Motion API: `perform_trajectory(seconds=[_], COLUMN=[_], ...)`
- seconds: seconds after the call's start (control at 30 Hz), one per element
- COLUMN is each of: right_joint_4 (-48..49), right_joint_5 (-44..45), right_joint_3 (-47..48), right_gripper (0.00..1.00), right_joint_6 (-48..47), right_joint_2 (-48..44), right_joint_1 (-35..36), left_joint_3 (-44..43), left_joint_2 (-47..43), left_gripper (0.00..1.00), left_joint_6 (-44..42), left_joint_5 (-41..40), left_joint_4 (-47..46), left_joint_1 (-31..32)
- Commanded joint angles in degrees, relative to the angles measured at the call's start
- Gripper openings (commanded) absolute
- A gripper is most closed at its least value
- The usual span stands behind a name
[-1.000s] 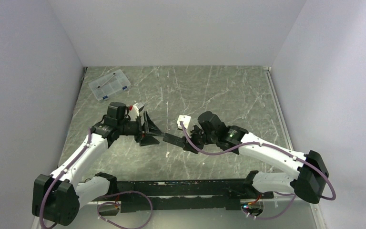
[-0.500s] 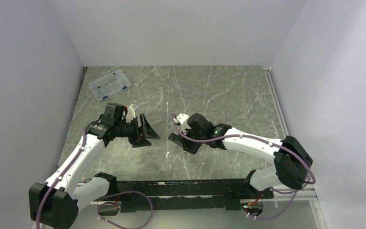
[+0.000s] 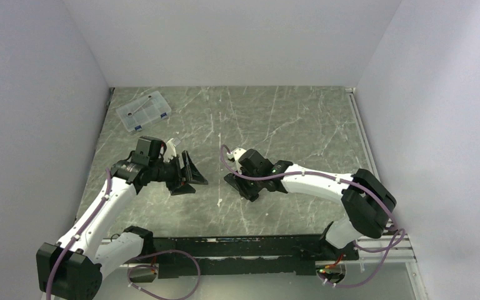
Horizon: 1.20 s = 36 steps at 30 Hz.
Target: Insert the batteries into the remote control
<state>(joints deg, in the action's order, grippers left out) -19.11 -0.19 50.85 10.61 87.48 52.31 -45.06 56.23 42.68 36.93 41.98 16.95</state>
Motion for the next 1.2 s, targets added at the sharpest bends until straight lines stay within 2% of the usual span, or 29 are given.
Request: perform_trajectory(seconds=[0.0, 0.3, 0.8, 1.0, 1.17], right_joint_4=[2.7, 4.0, 3.8, 3.3, 2.7], right_joint_5=[3.4, 3.7, 2.4, 2.3, 2.5], right_joint_3=[2.9, 3.3, 3.3, 3.9, 4.0], right_gripper=[0.19, 0.23, 0.48, 0.54, 0.56], right_joint_6=[1.8, 2.2, 2.3, 2.1, 2.1], right_joint_2=[1.8, 5.3, 6.0, 5.9, 4.6], right_joint_1=[0.0, -0.1, -0.1, -0.1, -0.1], left_joint_3=[-1.9, -2.0, -0.9, -1.3, -1.0], left_joint_2=[-1.4, -1.4, -1.0, -0.9, -0.9], left_gripper=[0.73, 0.73, 0.73, 0.74, 0.74], left_joint_6=[-1.1, -1.6, -1.1, -1.5, -1.3], left_joint_5=[-0.8, -0.9, -0.1, -0.5, -0.4], left_joint_4=[0.7, 1.4, 0.2, 0.7, 0.4], left_joint_1=[-0.1, -0.1, -0.1, -0.1, -0.1])
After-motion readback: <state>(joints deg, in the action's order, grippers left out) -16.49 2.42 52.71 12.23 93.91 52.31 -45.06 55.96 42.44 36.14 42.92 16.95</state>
